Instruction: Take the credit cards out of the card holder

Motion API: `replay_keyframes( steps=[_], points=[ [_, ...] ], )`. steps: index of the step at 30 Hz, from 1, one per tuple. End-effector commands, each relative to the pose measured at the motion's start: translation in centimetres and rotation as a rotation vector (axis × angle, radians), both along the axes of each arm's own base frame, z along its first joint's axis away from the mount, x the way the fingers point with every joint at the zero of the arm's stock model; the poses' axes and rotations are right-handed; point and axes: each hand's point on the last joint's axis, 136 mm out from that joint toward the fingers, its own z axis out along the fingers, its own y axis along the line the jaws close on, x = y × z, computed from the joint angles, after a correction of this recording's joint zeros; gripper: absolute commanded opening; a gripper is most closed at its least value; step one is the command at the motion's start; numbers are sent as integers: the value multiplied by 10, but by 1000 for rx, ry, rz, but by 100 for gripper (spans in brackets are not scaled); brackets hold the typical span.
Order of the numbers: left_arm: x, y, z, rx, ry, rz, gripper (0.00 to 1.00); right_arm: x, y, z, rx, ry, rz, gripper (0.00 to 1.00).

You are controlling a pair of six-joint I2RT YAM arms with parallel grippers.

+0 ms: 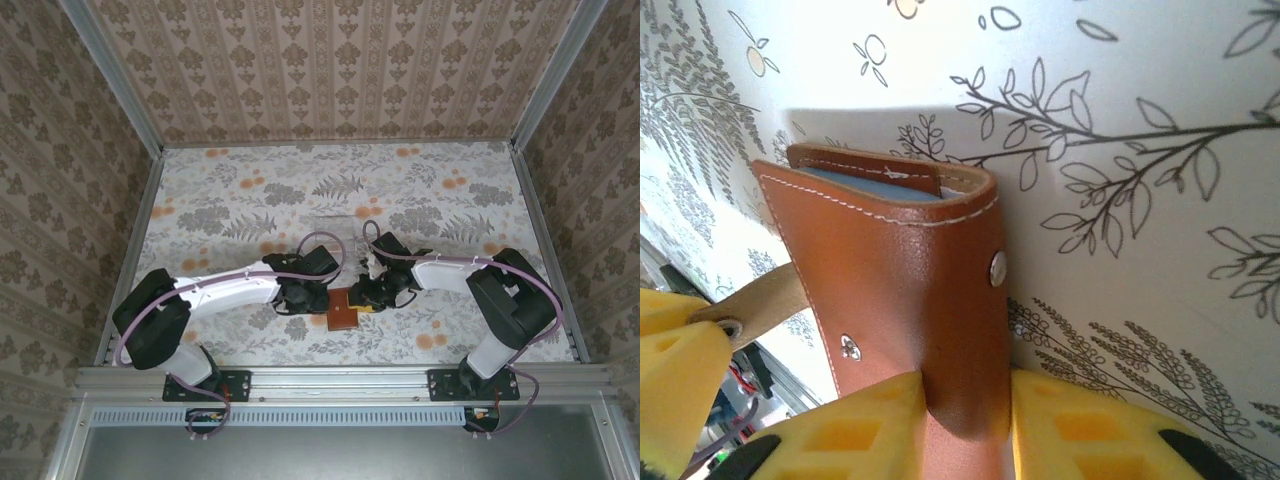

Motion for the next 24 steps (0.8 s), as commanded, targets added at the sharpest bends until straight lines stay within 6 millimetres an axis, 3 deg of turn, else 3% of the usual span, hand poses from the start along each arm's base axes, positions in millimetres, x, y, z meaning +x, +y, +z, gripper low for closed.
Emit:
replay_keyframes(
  steps=[1,11,13,24],
  points=[
    [2,3,3,-23,-9,-6,24,1,-7,2,-52,-12,-2,30],
    [3,8,-10,-40,10,5,15,3,-8,6,-86,-31,3,38],
    [4,10,-13,-57,9,13,9,3,-10,8,-124,-45,6,43],
    [2,12,-23,-248,19,57,4,5,-18,28,-423,-174,89,82]
  ],
)
